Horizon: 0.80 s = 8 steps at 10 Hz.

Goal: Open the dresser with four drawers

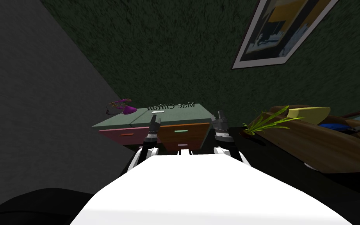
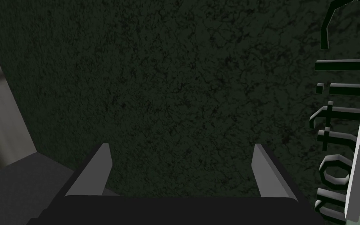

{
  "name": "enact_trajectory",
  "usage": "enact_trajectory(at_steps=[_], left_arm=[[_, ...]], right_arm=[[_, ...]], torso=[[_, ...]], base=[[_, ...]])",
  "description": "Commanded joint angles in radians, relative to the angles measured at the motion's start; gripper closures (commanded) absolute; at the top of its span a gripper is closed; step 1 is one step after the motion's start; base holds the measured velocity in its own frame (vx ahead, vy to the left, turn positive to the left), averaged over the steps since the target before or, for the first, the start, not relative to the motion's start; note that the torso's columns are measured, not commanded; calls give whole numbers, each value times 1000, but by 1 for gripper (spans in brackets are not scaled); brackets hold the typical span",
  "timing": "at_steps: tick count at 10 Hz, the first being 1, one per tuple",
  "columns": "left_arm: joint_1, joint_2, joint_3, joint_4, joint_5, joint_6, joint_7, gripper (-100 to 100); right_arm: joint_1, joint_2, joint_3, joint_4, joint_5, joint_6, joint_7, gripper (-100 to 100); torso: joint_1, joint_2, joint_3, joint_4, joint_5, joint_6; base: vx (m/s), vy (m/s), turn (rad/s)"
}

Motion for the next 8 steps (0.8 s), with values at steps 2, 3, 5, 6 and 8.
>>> enact_trajectory(at_steps=[2, 3, 5, 6, 8], left_arm=[[-18, 4, 0, 88, 1, -17, -6, -100], [-22, 5, 0, 115, 2, -22, -8, -100], [-31, 8, 0, 168, 3, -32, -11, -100], [-35, 9, 0, 193, 4, -36, -12, -100], [-43, 12, 0, 240, 5, -45, -15, -100]], right_arm=[[0, 0, 0, 0, 0, 0, 0, 0], [0, 0, 0, 0, 0, 0, 0, 0], [0, 0, 0, 0, 0, 0, 0, 0], [0, 0, 0, 0, 0, 0, 0, 0], [0, 0, 0, 0, 0, 0, 0, 0]], torso=[[2, 0, 0, 0, 1, 0], [1, 0, 0, 0, 0, 0], [-1, 0, 0, 0, 0, 0], [0, 0, 0, 0, 0, 0], [1, 0, 0, 0, 0, 0]], base=[[-10, -28, -1], [-16, -43, 1], [-11, -55, 1], [-9, -52, 2], [-15, -47, -1]])
